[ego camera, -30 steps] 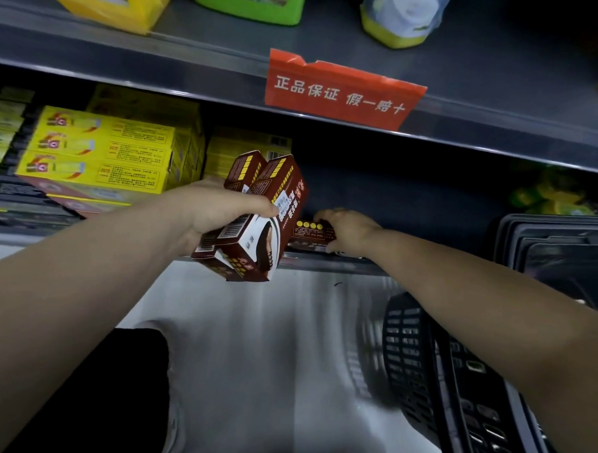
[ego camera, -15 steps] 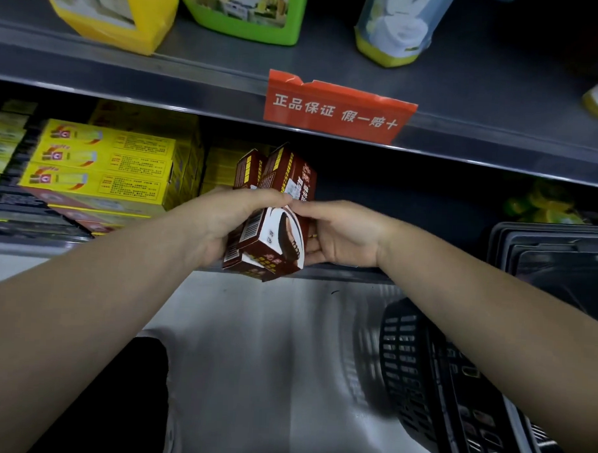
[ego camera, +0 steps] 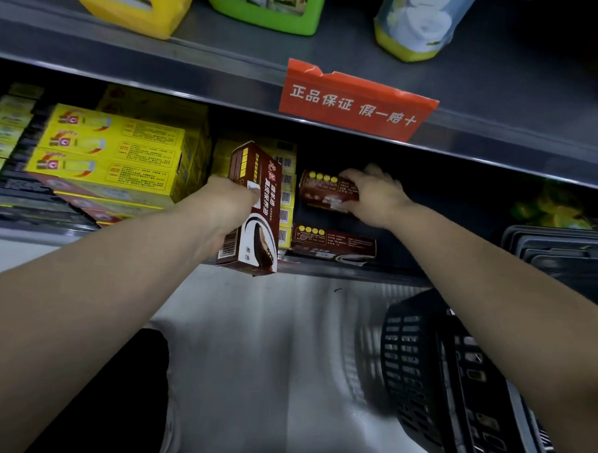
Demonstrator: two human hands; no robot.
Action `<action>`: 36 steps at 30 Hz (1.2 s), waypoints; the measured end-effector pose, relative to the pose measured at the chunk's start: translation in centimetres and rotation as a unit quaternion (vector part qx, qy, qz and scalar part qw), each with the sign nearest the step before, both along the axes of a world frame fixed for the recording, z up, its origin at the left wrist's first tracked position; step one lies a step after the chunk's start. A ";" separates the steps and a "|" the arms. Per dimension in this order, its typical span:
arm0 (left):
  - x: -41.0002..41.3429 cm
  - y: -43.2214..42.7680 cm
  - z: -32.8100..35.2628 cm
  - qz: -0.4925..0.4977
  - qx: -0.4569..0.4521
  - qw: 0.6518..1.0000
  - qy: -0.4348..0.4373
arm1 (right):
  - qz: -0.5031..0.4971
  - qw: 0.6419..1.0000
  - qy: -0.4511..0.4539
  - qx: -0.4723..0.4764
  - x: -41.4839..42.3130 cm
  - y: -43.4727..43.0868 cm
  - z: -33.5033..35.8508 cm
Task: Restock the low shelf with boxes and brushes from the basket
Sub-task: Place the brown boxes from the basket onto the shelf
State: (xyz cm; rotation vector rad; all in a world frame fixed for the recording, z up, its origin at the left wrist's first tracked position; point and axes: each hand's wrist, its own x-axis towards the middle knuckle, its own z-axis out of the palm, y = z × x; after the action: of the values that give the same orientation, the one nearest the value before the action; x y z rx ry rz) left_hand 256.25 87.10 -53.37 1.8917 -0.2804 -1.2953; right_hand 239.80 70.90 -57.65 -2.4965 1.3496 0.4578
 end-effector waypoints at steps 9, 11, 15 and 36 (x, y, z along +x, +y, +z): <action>-0.3 -0.5 -0.1 -0.034 0.014 0.999 -0.016 | 0.044 0.981 0.077 0.173 -1.9 0.3 -4.5; -0.4 -0.6 -0.2 -0.036 0.011 0.999 -0.015 | 0.050 0.978 0.131 0.156 -2.4 0.2 -4.6; -0.7 -0.5 -0.2 -0.042 0.012 0.999 -0.006 | 0.054 0.981 0.143 0.120 -2.7 0.4 -5.2; -1.3 0.0 0.2 -0.317 0.036 0.924 -0.212 | -0.092 0.964 -0.213 0.131 0.6 2.5 3.5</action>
State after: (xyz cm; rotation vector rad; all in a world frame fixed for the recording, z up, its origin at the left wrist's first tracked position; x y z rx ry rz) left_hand 254.97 87.05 -53.21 2.2283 -1.1644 -1.2770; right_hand 240.43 73.36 -54.19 -2.0754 1.2374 0.0458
